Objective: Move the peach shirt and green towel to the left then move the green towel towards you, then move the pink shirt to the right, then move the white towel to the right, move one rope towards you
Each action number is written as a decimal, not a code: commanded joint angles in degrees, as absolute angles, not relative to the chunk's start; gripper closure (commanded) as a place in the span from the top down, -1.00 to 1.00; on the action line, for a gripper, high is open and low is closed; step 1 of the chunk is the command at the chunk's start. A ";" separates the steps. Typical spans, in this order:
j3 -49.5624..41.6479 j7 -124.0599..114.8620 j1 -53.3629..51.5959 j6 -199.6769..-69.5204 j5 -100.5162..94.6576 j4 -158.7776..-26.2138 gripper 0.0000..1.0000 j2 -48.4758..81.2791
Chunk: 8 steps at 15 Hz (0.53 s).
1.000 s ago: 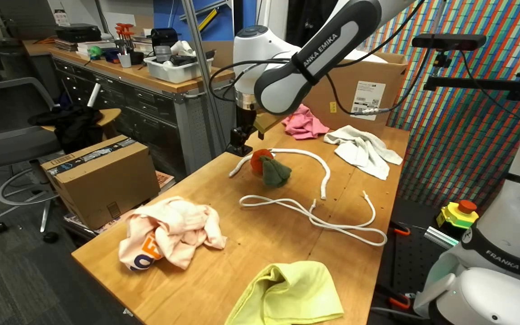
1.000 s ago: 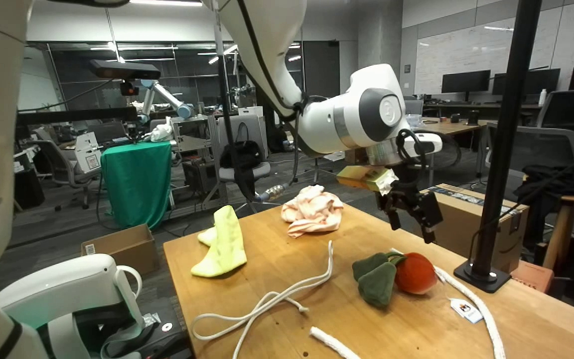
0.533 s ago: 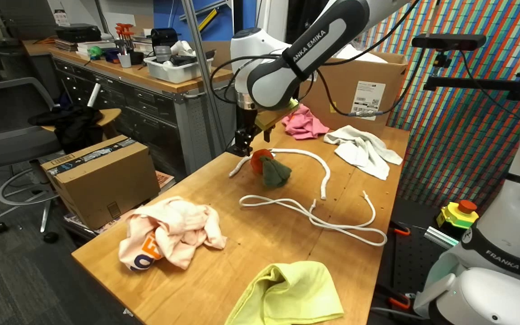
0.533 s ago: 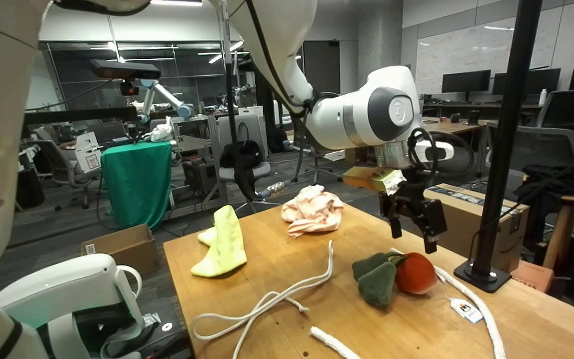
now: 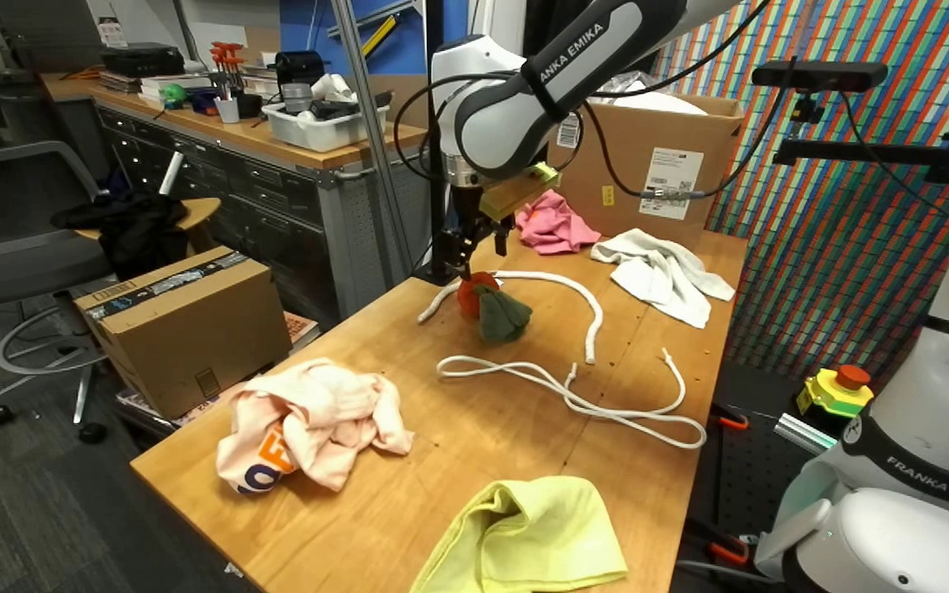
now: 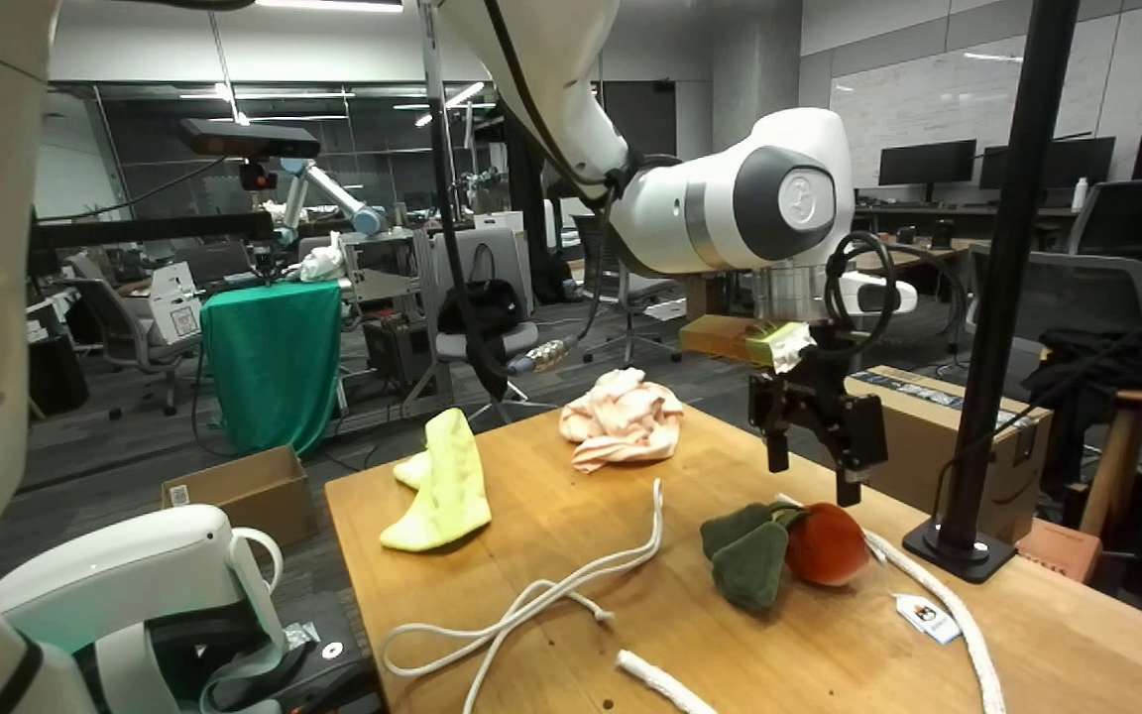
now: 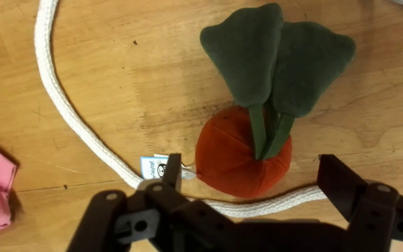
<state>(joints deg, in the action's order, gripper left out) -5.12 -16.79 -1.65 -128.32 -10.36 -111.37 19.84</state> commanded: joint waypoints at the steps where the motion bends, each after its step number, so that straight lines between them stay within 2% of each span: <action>1: -4.28 -13.73 -0.57 -127.43 -7.59 -110.92 1.00 20.99; 8: -4.05 -12.27 -0.50 -128.28 -5.72 -110.37 1.00 25.24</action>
<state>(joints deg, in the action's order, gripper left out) -4.60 -13.99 -1.13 -128.03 -6.99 -111.43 23.94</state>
